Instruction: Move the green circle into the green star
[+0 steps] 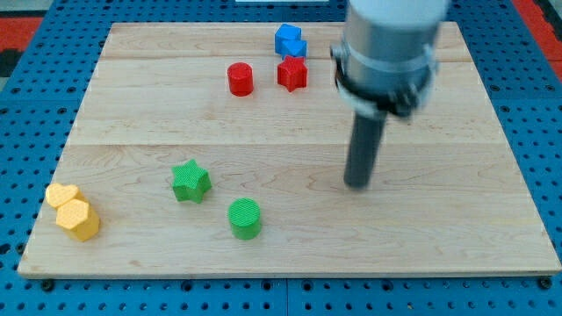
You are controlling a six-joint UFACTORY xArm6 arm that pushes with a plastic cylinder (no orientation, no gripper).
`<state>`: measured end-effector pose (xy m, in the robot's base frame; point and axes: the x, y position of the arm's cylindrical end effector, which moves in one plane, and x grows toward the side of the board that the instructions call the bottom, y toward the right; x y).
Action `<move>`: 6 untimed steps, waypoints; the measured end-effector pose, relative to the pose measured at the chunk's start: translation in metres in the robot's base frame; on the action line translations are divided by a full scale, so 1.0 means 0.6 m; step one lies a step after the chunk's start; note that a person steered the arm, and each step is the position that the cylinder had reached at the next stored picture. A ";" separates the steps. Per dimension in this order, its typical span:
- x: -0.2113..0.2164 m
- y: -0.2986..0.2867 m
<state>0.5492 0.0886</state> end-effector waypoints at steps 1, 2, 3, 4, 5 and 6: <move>0.111 -0.041; 0.057 -0.172; 0.026 -0.239; 0.016 -0.239; 0.064 -0.270; 0.045 -0.315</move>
